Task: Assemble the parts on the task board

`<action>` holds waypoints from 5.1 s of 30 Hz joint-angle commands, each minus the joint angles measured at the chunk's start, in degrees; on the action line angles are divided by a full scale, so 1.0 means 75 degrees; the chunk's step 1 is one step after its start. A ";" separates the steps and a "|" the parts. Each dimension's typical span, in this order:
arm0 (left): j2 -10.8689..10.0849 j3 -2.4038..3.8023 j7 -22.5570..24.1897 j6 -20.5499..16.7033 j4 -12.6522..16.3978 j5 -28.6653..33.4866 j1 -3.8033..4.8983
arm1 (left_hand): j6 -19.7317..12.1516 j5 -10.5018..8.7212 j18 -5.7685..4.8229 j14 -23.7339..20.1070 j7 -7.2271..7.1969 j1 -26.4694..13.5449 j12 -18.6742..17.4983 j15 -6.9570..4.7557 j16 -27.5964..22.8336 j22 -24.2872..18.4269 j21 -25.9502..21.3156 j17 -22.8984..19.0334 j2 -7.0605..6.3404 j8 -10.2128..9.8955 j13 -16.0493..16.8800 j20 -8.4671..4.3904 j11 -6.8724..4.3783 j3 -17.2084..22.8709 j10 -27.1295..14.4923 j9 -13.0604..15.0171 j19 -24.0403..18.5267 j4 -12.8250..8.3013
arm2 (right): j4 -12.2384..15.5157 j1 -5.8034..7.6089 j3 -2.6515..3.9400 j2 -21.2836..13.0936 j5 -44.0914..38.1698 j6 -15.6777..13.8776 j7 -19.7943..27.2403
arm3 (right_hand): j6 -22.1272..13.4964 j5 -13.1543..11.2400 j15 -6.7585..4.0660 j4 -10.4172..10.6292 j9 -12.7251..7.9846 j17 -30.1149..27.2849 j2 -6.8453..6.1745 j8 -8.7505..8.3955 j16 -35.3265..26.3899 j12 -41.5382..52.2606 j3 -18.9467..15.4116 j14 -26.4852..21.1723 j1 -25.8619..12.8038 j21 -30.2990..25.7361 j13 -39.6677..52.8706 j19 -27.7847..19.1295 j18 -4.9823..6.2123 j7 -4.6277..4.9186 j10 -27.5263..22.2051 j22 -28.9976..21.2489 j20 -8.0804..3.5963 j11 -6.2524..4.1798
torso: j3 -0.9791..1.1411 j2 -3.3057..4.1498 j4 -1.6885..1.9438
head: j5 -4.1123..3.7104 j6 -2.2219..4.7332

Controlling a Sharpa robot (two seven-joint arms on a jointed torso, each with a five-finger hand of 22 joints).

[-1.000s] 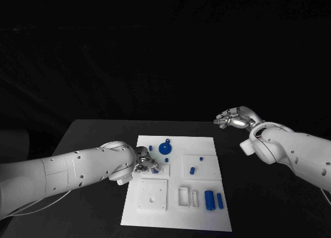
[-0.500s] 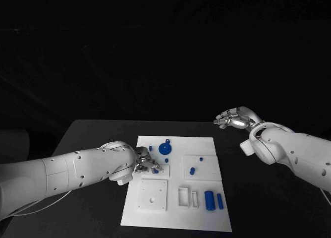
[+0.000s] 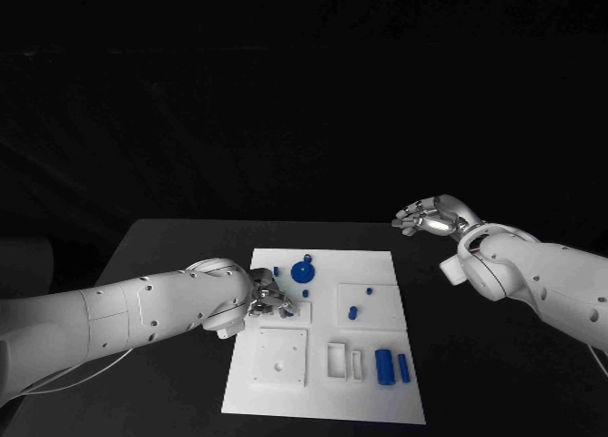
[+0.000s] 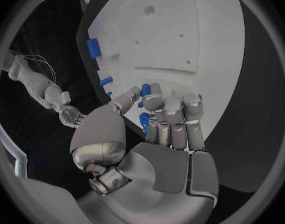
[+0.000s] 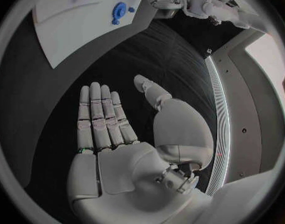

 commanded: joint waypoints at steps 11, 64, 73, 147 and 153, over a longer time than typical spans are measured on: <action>0.0058 -0.0023 -0.0184 0.0128 -0.0056 -0.0163 -0.0029 | 0.0034 -0.0040 0.0090 0.0006 0.0082 -0.0070 0.0039 -0.0091 0.0037 0.0006 0.0061 0.0023 0.0180 0.0091 0.0001 -0.0700 -0.0056 -0.0148 0.0046 0.0009 -0.0073 -0.0124 | 0.0020 -0.0003 -0.0002 -0.0013 -0.0007 0.0119 0.0027 | -0.0047 0.0026 0.0042 -0.0002 -0.0013 -0.0009 -0.0017 0.0038 -0.0044 -0.0040 -0.0043 -0.0014 -0.0038 -0.0031 -0.0013 -0.0053 0.0100 -0.0020 0.0057 0.0001 0.0024 0.0007 | -0.0002 0.0000 -0.0004 | -0.0011 -0.0014; -0.0207 0.0027 -0.0004 0.0250 0.0131 0.0547 -0.0012 | 0.0144 0.1801 0.0025 0.0020 0.0091 0.0149 0.0032 -0.0081 0.0024 0.0006 0.0087 0.0019 0.1612 0.0067 -0.0039 -0.0700 -0.0046 0.0357 0.0076 -0.0115 -0.0091 -0.1302 | 0.0011 -0.0047 -0.0023 -0.0005 -0.0026 0.0213 0.0013 | -0.0050 0.0050 0.0040 -0.0002 -0.0021 -0.0008 -0.0023 0.0040 -0.0052 -0.0042 -0.0054 -0.0021 -0.0040 -0.0043 -0.0038 -0.0057 0.0106 -0.0020 0.0058 0.0007 0.0031 0.0008 | 0.0000 -0.0001 -0.0006 | 0.0057 -0.0005; -0.0294 0.0297 0.0024 0.0324 0.0211 0.0598 -0.0008 | 0.0201 0.1819 0.0024 0.0019 0.0081 0.0146 0.0036 -0.0087 0.0030 0.0014 0.0095 0.0022 0.1634 0.0093 -0.0040 -0.0702 -0.0055 0.0387 0.0085 -0.0111 -0.0101 -0.1319 | 0.0017 -0.0056 -0.0024 -0.0009 -0.0041 0.0245 0.0004 | -0.0051 0.0052 0.0040 -0.0003 -0.0022 -0.0008 -0.0021 0.0040 -0.0053 -0.0042 -0.0055 -0.0022 -0.0038 -0.0046 -0.0043 -0.0057 0.0107 -0.0020 0.0058 0.0008 0.0032 0.0009 | -0.0003 -0.0002 0.0005 | 0.0061 0.0009; 0.0089 0.0330 -0.0382 0.0659 -0.0081 -0.0694 0.0006 | 0.0257 -0.0039 0.0123 0.0004 -0.0020 -0.0883 0.0000 -0.0188 0.0040 -0.0052 0.0101 0.0051 0.0089 0.0220 -0.0010 -0.0777 -0.0155 -0.0727 0.0076 0.0021 -0.0145 0.0058 | 0.0264 -0.0096 -0.0032 -0.0053 -0.0514 0.0276 -0.0001 | -0.0040 0.0050 0.0041 -0.0042 -0.0038 -0.0002 -0.0017 0.0054 -0.0062 -0.0037 -0.0061 -0.0022 0.0005 -0.0069 -0.0100 -0.0056 0.0123 -0.0023 0.0075 0.0030 0.0051 0.0008 | -0.0001 0.0006 -0.0014 | 0.0013 -0.0059; 0.0163 0.0321 -0.0396 0.0815 -0.0148 -0.0686 0.0000 | 0.0275 -0.0038 0.0128 0.0008 -0.0027 -0.0835 0.0001 -0.0194 0.0043 -0.0051 0.0103 0.0054 0.0159 0.0227 -0.0008 -0.0780 -0.0162 -0.0755 0.0082 0.0021 -0.0152 -0.0045 | 0.0276 -0.0096 -0.0032 -0.0056 -0.0516 0.0279 -0.0001 | -0.0040 0.0051 0.0041 -0.0042 -0.0039 -0.0002 -0.0016 0.0055 -0.0063 -0.0037 -0.0062 -0.0022 0.0005 -0.0070 -0.0102 -0.0055 0.0124 -0.0023 0.0076 0.0030 0.0051 0.0008 | 0.0003 0.0009 -0.0012 | 0.0000 -0.0065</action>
